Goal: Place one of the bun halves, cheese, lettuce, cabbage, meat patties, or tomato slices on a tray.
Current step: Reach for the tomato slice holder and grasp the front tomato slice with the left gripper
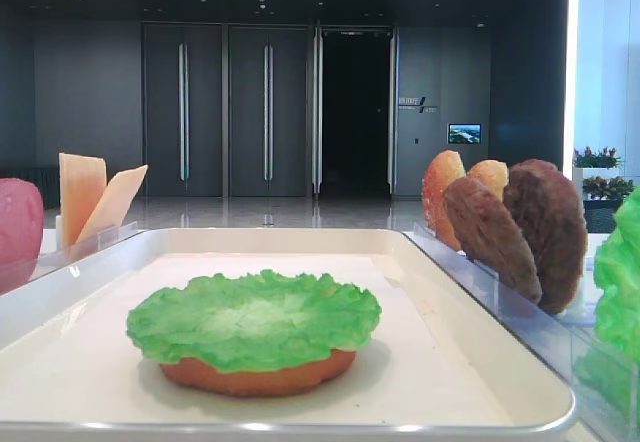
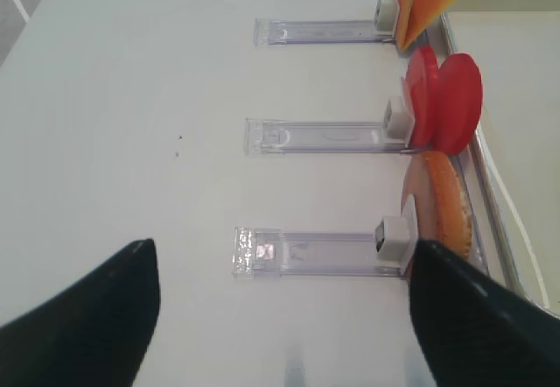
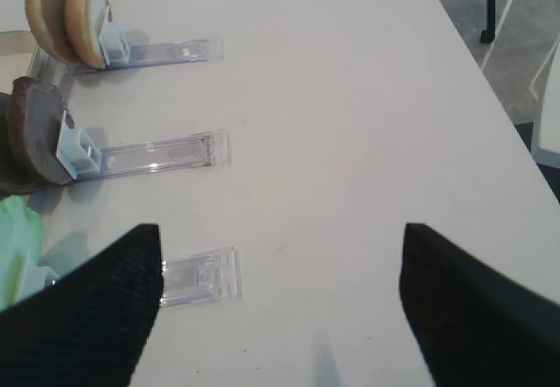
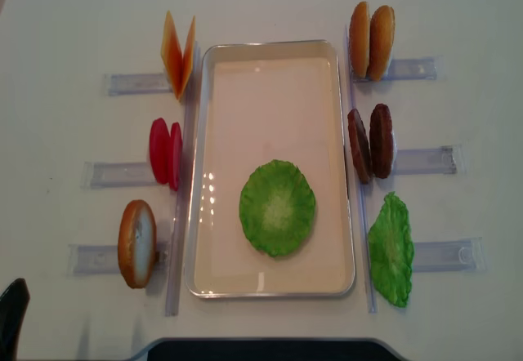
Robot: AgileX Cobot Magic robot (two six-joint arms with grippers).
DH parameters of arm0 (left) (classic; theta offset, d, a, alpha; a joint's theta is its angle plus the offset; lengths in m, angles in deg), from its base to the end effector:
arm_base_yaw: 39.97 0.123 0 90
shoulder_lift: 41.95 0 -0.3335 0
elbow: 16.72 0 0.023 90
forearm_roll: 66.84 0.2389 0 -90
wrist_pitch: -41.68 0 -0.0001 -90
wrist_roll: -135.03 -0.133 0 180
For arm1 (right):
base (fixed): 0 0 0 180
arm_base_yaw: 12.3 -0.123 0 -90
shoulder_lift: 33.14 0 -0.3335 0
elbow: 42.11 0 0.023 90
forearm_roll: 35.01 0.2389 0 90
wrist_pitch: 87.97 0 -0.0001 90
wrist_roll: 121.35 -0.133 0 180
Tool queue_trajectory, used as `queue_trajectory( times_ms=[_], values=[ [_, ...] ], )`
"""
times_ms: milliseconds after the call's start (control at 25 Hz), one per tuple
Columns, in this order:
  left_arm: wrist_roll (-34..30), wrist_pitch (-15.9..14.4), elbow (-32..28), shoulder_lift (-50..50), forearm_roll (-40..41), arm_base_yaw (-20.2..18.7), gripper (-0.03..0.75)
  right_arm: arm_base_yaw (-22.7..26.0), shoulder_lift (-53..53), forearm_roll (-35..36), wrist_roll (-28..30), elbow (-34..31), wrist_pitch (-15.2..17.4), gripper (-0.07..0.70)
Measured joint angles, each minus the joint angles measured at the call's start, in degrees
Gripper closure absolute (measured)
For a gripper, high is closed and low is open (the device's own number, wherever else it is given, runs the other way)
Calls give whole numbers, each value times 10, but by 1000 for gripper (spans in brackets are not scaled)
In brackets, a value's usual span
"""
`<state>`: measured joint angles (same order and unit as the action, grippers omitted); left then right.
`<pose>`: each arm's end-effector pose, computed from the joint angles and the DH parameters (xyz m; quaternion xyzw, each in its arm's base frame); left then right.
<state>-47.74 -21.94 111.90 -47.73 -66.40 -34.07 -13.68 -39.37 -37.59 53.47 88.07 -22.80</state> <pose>-0.0293 -0.0021 0.2373 -0.0240 0.8691 0.0412 0.4924 -0.0324 -0.0062 0.2428 0.0307 0.8705 0.0057 0.4911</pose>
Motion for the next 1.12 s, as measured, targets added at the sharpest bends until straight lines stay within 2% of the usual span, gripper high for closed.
queue_trajectory(
  times_ms=[880,1120],
  values=[
    [4,-1,0,-2,-1,0,24,0,0,0,0,0,0,73],
    [18,-23,19,-88,-4,0,24,0,0,0,0,0,0,73]
  ],
)
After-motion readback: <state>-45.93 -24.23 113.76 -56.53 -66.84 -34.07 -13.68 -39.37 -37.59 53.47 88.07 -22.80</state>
